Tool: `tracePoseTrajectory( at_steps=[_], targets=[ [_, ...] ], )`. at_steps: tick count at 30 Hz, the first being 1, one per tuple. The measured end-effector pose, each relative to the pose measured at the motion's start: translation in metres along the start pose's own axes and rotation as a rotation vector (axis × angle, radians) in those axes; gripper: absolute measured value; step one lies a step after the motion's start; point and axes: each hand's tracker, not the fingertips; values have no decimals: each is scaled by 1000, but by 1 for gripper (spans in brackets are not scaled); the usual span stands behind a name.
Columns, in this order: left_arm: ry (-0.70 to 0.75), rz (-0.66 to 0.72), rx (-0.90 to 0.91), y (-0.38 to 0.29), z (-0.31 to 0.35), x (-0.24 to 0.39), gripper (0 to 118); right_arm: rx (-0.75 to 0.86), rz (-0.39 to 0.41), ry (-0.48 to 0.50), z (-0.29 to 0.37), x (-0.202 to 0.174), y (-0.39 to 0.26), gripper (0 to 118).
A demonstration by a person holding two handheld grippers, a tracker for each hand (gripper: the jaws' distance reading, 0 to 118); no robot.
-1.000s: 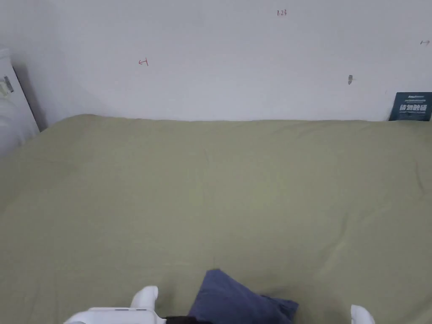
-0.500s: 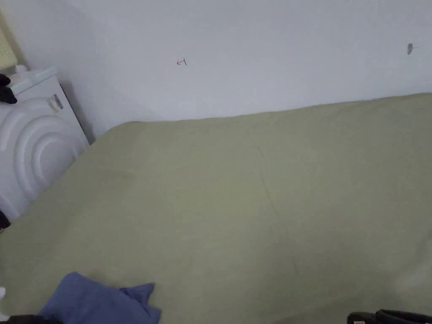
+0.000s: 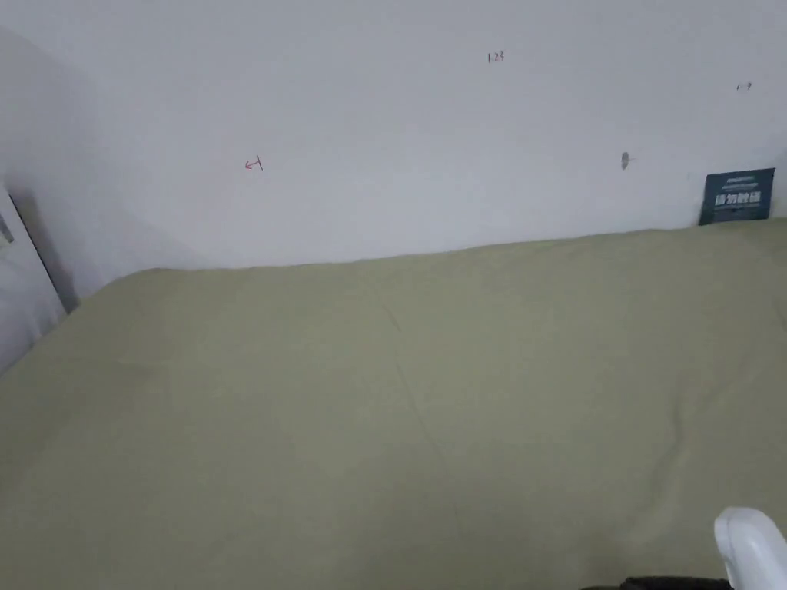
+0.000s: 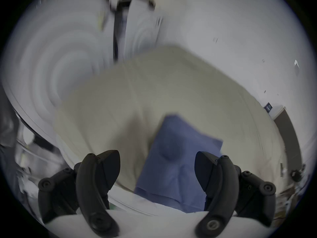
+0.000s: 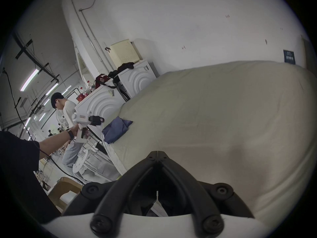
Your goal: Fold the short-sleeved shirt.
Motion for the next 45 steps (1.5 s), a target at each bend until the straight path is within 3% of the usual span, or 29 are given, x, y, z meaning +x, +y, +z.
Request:
tracePoseTrajectory(
  at_steps=[2,4,6,11,13,14,15,16,17,20,22,26,30,36,39,40,42,43,45],
  targets=[
    [115,-76,127,16,43,28,94,19,39,-29,15,3,8,1],
    [161,-204,244,27,87,75,94,35,133,-93,28,-3,17,1],
    [113,-307,355,27,125,139,94,56,183,-179,41,-7,24,1],
    [-164,-355,500,-4,162,276,94,186,153,-315,76,-4,39,1],
    [-173,-366,501,-22,155,320,89,255,156,-399,90,-7,44,1],
    [-160,-377,489,-31,149,344,79,271,168,-434,95,-8,47,1],
    [-142,-430,432,-38,143,367,60,291,180,-481,99,-8,49,1],
    [-119,-444,380,-42,132,385,10,314,188,-525,102,-9,51,1],
    [-122,-451,315,-49,123,402,0,329,177,-560,104,-11,54,1],
    [-222,-464,374,-73,117,445,0,386,148,-693,107,-10,57,1],
    [-185,-463,453,-90,118,466,0,392,163,-787,103,-8,58,1],
    [-260,-381,528,-118,133,492,0,460,185,-851,98,-8,44,1],
    [-215,-388,562,-136,150,499,0,481,145,-916,101,-14,29,1],
    [-197,-392,594,-151,162,491,0,507,195,-941,103,-30,18,1],
    [-215,-377,585,-150,163,488,20,519,215,-930,103,-36,20,7],
    [-245,-365,577,-146,156,484,37,524,221,-934,103,-37,20,34],
    [-269,-344,560,-143,156,484,82,520,221,-932,103,-35,23,101],
    [-265,-342,568,-143,157,485,99,521,217,-933,103,-35,22,118],
    [-247,-337,623,-142,163,485,110,569,228,-933,109,-37,20,118]
  ],
)
